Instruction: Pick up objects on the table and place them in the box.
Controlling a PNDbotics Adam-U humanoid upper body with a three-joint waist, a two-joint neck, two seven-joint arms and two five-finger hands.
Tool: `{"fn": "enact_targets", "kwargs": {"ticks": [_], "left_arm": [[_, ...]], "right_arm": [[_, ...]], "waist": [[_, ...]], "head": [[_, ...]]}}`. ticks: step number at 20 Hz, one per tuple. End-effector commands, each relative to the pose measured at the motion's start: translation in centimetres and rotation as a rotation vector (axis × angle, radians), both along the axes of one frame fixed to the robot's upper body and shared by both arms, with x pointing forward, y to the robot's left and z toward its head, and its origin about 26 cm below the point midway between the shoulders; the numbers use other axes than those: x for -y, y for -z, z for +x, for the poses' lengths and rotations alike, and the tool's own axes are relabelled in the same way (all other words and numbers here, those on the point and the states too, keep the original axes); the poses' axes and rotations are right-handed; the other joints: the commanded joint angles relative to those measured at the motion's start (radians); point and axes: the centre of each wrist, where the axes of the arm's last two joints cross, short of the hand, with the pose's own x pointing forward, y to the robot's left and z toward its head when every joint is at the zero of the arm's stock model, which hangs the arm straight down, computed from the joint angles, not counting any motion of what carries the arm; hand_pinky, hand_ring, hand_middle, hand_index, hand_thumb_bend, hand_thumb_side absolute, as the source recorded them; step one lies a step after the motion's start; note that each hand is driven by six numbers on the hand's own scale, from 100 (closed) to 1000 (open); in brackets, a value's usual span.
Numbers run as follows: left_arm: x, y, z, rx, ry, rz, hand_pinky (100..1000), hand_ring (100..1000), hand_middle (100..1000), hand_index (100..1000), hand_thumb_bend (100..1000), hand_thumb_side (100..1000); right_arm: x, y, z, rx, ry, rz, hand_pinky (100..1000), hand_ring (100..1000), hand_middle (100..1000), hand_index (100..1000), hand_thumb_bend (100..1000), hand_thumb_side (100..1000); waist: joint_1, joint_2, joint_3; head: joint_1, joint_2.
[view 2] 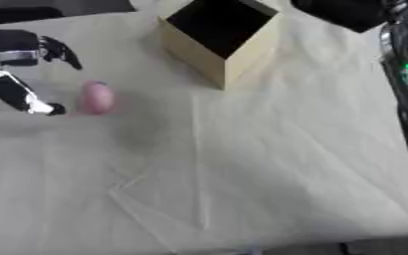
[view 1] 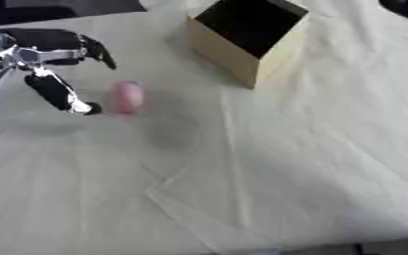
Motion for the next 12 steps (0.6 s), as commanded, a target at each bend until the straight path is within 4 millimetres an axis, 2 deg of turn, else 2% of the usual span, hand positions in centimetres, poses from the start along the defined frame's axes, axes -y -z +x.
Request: {"fn": "enact_targets", "kwargs": {"ticks": [1, 6, 8, 9, 12], "left_arm": [[-0.5, -0.5, 0.2, 0.027, -0.015, 0.008, 816, 897, 850, 884, 458, 358], [-0.3, 0.4, 0.7, -0.005, -0.012, 0.0, 800, 881, 836, 874, 444, 367], [-0.1, 0.6, 0.8, -0.015, -0.001, -0.018, 781, 864, 816, 867, 423, 368], [0.0, 0.8, 0.8, -0.021, 0.005, -0.028, 743, 837, 783, 848, 391, 370], [0.1, 0.9, 0.8, -0.031, 0.012, -0.036, 719, 829, 787, 854, 396, 360]], "right_arm": [[0.1, -0.7, -0.4, 0.024, -0.005, 0.002, 889, 785, 755, 878, 100, 858], [0.0, -0.8, -0.4, 0.026, -0.005, 0.005, 889, 784, 755, 878, 100, 857], [0.0, -0.8, -0.5, 0.026, -0.007, 0.007, 888, 784, 755, 878, 100, 857], [0.0, -0.8, -0.5, 0.026, -0.008, 0.007, 888, 784, 754, 879, 100, 857], [0.0, -0.8, -0.4, 0.025, -0.007, 0.009, 888, 783, 754, 879, 100, 857]], "waist": [[-0.004, -0.015, -0.001], [-0.003, -0.009, -0.005], [-0.003, -0.007, -0.007], [-0.002, -0.006, -0.008], [-0.001, -0.005, -0.009]], "head": [[0.003, -0.008], [0.003, -0.012], [0.002, -0.012], [0.002, -0.013], [0.001, -0.013]]}}
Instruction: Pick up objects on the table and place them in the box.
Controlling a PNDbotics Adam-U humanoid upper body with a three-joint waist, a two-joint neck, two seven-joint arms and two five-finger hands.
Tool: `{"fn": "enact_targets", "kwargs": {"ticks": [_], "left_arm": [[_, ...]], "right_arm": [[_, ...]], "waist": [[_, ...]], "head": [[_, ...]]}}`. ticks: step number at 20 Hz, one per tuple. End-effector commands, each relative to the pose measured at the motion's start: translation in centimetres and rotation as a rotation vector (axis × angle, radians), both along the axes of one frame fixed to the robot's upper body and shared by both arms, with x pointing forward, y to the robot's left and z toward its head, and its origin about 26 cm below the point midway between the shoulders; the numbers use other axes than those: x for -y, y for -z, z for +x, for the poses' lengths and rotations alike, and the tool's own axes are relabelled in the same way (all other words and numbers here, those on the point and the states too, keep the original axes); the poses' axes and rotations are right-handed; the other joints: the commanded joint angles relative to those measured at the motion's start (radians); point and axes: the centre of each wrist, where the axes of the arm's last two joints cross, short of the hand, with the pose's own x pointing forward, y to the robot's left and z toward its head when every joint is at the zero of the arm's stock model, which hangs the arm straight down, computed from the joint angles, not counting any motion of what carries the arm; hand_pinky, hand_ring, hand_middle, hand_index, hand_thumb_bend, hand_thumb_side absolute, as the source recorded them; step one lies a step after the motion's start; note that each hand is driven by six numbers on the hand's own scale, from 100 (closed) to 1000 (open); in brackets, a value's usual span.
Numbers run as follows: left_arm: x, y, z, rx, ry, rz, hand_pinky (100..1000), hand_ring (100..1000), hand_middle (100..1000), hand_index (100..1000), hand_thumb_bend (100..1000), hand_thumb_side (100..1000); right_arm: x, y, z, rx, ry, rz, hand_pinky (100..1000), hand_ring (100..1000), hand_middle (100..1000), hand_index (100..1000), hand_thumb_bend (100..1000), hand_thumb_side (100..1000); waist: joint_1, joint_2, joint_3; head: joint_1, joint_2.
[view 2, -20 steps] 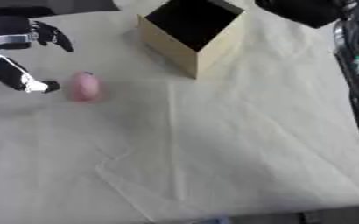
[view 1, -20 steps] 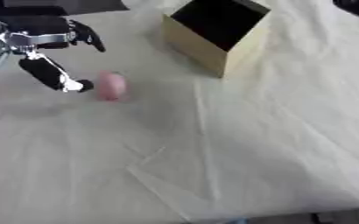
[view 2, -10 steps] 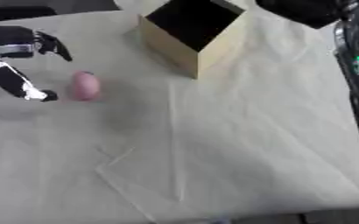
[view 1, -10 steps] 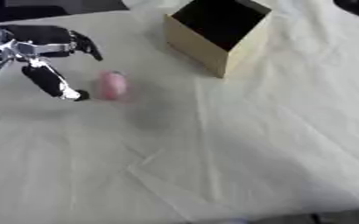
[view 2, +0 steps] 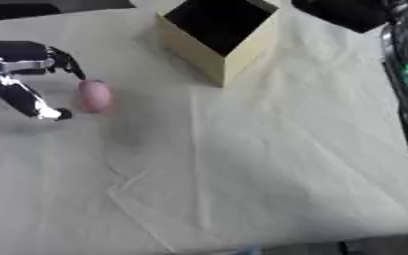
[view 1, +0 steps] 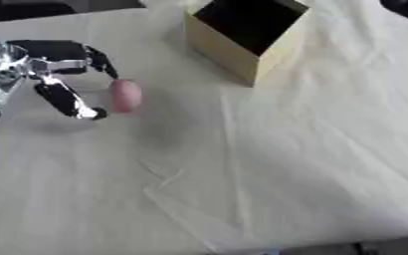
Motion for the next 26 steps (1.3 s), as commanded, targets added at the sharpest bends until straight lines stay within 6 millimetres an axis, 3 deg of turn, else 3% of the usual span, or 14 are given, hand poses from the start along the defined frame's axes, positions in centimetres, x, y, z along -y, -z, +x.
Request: {"fn": "enact_targets", "kwargs": {"ticks": [1, 7, 12, 15, 19, 26], "left_arm": [[-0.2, -0.9, -0.1, 0.023, 0.0, 0.008, 719, 830, 788, 852, 391, 352], [0.0, -1.0, -0.2, 0.086, -0.005, 0.032, 724, 828, 787, 845, 372, 321], [1.0, -4.4, -1.9, 0.225, 0.031, -0.06, 729, 828, 787, 847, 344, 318], [1.3, -5.1, -2.0, 0.239, 0.013, -0.07, 737, 835, 796, 853, 359, 333], [1.3, -4.4, -0.7, 0.196, -0.033, -0.036, 777, 878, 832, 876, 459, 379], [1.0, -2.5, 1.6, 0.165, -0.081, -0.011, 776, 878, 833, 876, 463, 378]], "right_arm": [[0.1, -0.8, -0.4, 0.031, -0.005, 0.006, 887, 783, 753, 879, 100, 857], [0.1, -0.8, -0.4, 0.024, -0.002, 0.003, 887, 781, 752, 877, 100, 856], [0.1, -0.9, -0.5, 0.022, 0.003, -0.003, 886, 779, 751, 877, 100, 858], [0.0, -0.9, -0.5, 0.025, -0.003, -0.004, 887, 779, 751, 876, 100, 860], [-0.1, -1.0, -0.5, 0.025, -0.007, -0.006, 886, 778, 750, 875, 100, 864], [-0.2, -1.1, -0.5, 0.024, -0.014, -0.004, 885, 777, 749, 875, 100, 864]], "waist": [[-0.001, -0.017, 0.0], [-0.001, -0.012, -0.004], [-0.003, -0.004, -0.005], [-0.003, 0.0, -0.008], [-0.003, 0.008, -0.014], [-0.002, 0.02, -0.022]], "head": [[0.0, -0.013], [-0.002, -0.023], [-0.012, -0.029], [-0.012, -0.032], [-0.006, -0.034], [-0.002, -0.041]]}}
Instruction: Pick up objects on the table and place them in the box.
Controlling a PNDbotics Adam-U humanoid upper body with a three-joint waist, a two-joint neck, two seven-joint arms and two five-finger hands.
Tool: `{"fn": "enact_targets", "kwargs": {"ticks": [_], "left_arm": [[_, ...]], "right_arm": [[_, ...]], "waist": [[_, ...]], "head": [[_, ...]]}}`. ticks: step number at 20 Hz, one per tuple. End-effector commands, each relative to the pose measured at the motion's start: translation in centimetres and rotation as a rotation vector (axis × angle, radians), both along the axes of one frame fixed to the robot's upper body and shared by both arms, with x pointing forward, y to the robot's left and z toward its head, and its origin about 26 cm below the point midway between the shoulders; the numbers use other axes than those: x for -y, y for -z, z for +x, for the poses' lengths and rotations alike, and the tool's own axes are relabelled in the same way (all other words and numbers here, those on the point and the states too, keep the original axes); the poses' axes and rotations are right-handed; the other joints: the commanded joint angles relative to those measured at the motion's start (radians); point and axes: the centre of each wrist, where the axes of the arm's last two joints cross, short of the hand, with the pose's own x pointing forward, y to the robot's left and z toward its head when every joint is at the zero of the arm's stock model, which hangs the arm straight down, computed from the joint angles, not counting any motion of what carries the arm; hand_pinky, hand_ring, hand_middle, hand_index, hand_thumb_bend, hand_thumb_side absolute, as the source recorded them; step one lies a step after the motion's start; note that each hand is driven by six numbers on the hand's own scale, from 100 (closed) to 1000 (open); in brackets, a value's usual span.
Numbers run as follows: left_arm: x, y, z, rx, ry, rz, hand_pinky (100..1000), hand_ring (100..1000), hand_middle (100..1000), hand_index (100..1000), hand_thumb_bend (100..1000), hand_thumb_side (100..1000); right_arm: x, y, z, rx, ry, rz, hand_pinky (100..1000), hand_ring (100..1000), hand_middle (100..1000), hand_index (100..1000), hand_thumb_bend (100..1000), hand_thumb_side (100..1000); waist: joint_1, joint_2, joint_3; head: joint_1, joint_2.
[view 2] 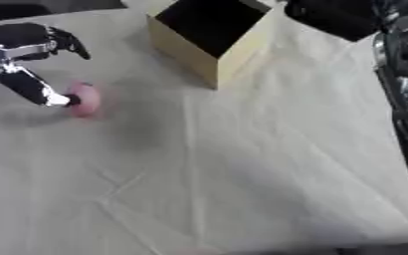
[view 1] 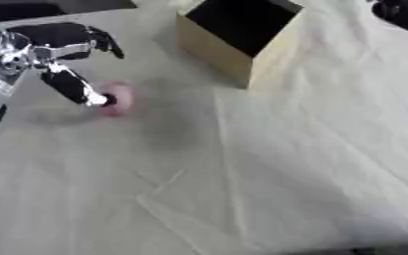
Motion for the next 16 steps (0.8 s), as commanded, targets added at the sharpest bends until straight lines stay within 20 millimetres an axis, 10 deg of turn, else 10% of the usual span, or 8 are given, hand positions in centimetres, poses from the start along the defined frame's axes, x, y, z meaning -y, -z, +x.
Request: {"fn": "enact_targets", "kwargs": {"ticks": [1, 11, 16], "left_arm": [[-0.39, -0.68, 0.53, 0.034, -0.016, 0.004, 774, 877, 835, 876, 458, 379], [0.34, -0.06, 0.42, 0.053, 0.039, -0.033, 527, 678, 610, 706, 170, 221], [0.51, -0.26, 0.13, 0.06, 0.043, -0.034, 527, 678, 610, 706, 170, 221]], "right_arm": [[0.0, -0.9, -0.48, 0.03, -0.01, 0.0, 885, 776, 748, 874, 100, 864], [0.04, -0.9, -0.47, 0.028, -0.009, 0.011, 885, 777, 749, 877, 100, 865], [0.04, -0.88, -0.46, 0.027, -0.009, 0.012, 885, 777, 749, 877, 100, 865]], "waist": [[-0.002, -0.017, -0.002], [-0.003, -0.014, -0.006], [-0.003, -0.015, -0.006]], "head": [[0.003, -0.011], [0.003, -0.01], [0.003, -0.009]]}}
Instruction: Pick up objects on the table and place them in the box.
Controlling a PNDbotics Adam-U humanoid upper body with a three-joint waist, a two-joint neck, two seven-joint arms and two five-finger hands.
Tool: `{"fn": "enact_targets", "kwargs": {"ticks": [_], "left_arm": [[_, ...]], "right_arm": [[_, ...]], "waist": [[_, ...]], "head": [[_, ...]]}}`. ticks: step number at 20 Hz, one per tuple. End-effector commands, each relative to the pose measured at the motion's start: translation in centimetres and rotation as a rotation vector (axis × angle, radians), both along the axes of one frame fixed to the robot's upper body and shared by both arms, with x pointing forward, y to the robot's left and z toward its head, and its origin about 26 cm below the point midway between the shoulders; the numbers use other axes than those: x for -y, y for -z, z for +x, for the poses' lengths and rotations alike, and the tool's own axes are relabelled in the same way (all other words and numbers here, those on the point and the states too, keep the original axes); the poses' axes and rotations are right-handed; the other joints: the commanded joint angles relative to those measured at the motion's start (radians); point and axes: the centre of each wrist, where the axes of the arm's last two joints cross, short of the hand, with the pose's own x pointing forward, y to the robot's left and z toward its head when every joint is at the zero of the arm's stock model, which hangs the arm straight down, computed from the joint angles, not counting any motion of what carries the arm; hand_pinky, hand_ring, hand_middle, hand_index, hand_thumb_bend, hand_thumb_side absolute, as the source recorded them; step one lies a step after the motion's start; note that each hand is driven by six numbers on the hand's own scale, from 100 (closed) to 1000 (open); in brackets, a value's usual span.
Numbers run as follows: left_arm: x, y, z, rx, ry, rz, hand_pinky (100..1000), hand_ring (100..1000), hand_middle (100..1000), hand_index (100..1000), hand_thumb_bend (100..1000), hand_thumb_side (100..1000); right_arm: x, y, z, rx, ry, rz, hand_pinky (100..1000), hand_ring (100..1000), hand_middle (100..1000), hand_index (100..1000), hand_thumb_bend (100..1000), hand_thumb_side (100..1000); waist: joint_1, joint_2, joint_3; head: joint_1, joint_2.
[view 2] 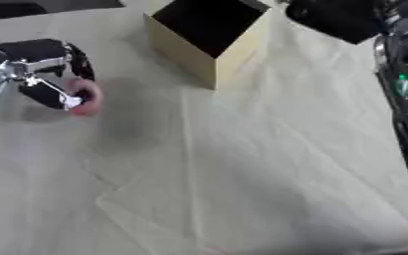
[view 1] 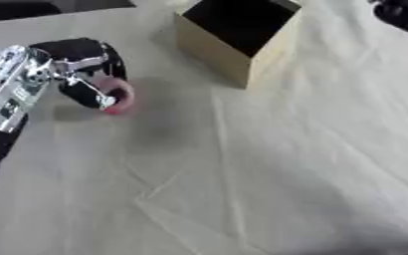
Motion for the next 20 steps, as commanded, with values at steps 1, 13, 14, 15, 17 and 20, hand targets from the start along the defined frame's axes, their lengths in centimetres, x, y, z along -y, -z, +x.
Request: {"fn": "enact_targets", "kwargs": {"ticks": [1, 13, 14, 15, 17, 20], "left_arm": [[-0.7, -1.7, -0.3, 0.041, -0.01, 0.003, 351, 529, 511, 581, 100, 117], [0.5, -8.8, -1.6, 0.275, 0.013, -0.163, 250, 464, 439, 495, 100, 100], [0.8, -9.4, -1.6, 0.293, 0.02, -0.168, 249, 463, 438, 495, 100, 100], [1.1, -10.0, -1.6, 0.311, 0.028, -0.173, 248, 462, 438, 495, 100, 100], [1.9, -11.0, -1.4, 0.341, 0.044, -0.181, 251, 462, 440, 498, 100, 100], [3.1, -12.1, -0.9, 0.377, 0.061, -0.201, 253, 461, 443, 500, 100, 100]], "right_arm": [[0.2, -0.8, -0.5, 0.03, 0.001, 0.004, 885, 777, 749, 878, 100, 868], [0.1, -0.8, -0.5, 0.035, -0.003, 0.011, 886, 777, 749, 877, 100, 864], [0.1, -0.9, -0.5, 0.036, -0.003, 0.01, 886, 777, 749, 877, 100, 864], [0.1, -0.9, -0.5, 0.037, -0.005, 0.01, 886, 777, 749, 876, 100, 863], [0.0, -1.0, -0.5, 0.04, -0.008, 0.008, 886, 777, 749, 876, 100, 864], [-0.1, -1.2, -0.5, 0.044, -0.014, 0.006, 886, 777, 749, 875, 100, 868]], "waist": [[-0.003, -0.022, 0.001], [0.003, -0.028, -0.004], [0.003, -0.028, -0.005], [0.004, -0.027, -0.007], [0.004, -0.026, -0.011], [0.005, -0.023, -0.022]], "head": [[0.001, -0.006], [0.015, -0.006], [0.017, -0.008], [0.02, -0.01], [0.026, -0.016], [0.037, -0.027]]}}
